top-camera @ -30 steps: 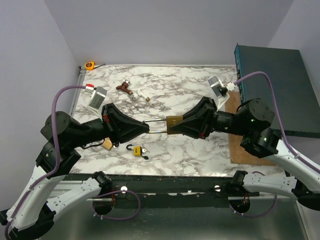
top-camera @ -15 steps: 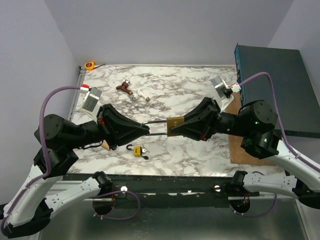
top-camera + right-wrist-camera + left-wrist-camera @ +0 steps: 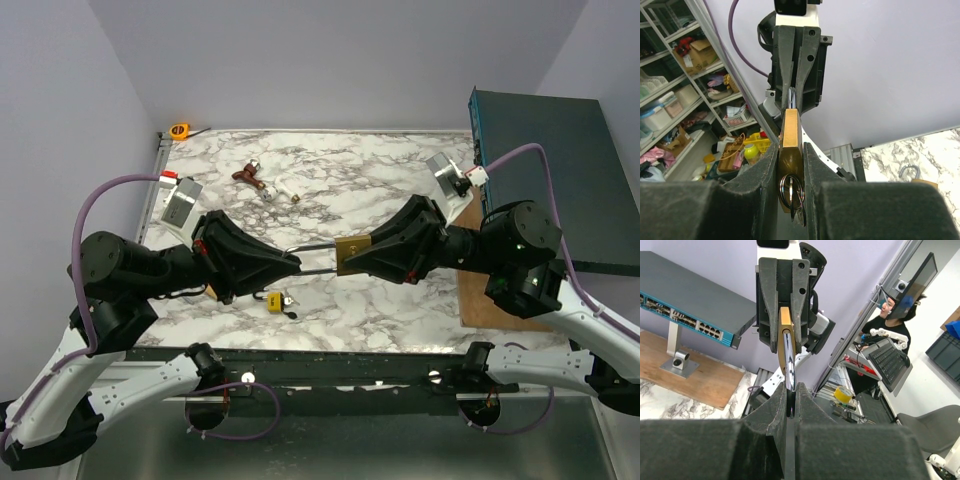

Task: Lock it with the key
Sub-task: Lock the lock.

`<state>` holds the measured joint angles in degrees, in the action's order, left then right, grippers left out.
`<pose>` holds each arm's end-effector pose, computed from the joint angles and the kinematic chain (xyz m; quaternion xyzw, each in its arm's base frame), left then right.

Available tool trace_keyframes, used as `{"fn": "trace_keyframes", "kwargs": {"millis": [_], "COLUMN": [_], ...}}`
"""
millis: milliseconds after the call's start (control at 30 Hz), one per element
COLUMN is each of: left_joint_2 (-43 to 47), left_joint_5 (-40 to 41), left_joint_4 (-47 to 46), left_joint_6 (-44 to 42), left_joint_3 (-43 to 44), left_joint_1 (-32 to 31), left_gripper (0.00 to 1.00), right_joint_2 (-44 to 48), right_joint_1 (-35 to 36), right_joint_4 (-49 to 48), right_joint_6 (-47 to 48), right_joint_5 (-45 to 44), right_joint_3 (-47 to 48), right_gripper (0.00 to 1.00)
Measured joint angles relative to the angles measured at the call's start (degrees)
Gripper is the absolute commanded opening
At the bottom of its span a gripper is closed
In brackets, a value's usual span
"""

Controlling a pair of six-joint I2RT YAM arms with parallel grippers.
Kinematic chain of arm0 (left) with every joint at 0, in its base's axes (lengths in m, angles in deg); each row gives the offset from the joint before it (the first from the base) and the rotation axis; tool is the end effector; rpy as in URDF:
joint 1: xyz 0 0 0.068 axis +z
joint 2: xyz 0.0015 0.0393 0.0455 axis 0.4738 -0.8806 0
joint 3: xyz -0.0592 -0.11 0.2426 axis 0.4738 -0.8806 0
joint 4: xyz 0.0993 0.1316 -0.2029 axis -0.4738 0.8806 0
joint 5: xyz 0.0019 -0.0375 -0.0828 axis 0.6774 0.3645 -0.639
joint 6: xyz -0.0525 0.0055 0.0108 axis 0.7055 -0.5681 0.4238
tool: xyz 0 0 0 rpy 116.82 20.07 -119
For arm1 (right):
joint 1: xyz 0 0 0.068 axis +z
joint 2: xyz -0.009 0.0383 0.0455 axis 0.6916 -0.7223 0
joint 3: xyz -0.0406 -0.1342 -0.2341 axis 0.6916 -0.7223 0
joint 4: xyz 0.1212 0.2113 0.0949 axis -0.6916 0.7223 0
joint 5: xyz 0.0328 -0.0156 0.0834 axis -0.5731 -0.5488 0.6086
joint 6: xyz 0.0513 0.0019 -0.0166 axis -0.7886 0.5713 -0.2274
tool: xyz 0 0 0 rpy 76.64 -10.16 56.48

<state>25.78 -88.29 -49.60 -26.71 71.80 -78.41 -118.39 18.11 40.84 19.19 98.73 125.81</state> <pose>0.0506 -0.0898 0.4932 0.2677 0.5484 -0.6648 0.4309 0.0772 0.1764 0.4912 -0.3278 0.4948 0.6594 0.4615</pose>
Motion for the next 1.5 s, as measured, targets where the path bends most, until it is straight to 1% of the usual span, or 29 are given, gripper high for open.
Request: {"fn": "trace_keyframes", "kwargs": {"millis": [533, 1100, 1500], "left_joint_2": [0.0, -0.02, -1.95], "left_joint_5": [-0.35, -0.28, 0.0], "left_joint_4": [-3.89, -3.87, -3.98], "left_joint_6": [0.83, 0.79, 0.44], "left_joint_3": [-1.25, -1.42, 0.37], "left_joint_1": [-1.38, -1.95, -3.28], "left_gripper": [0.0, 0.0, 0.0], "right_joint_2": [-0.15, -0.35, -0.68], "right_joint_1": [1.31, 2.03, 2.6], "right_joint_4": [-0.22, 0.66, 0.63], "right_joint_6": [0.2, 1.07, 1.38], "right_joint_5": [-0.37, -0.7, -1.2], "right_joint_3": [0.55, 1.33, 2.47], "right_gripper": [0.01, 0.01, 0.01]}}
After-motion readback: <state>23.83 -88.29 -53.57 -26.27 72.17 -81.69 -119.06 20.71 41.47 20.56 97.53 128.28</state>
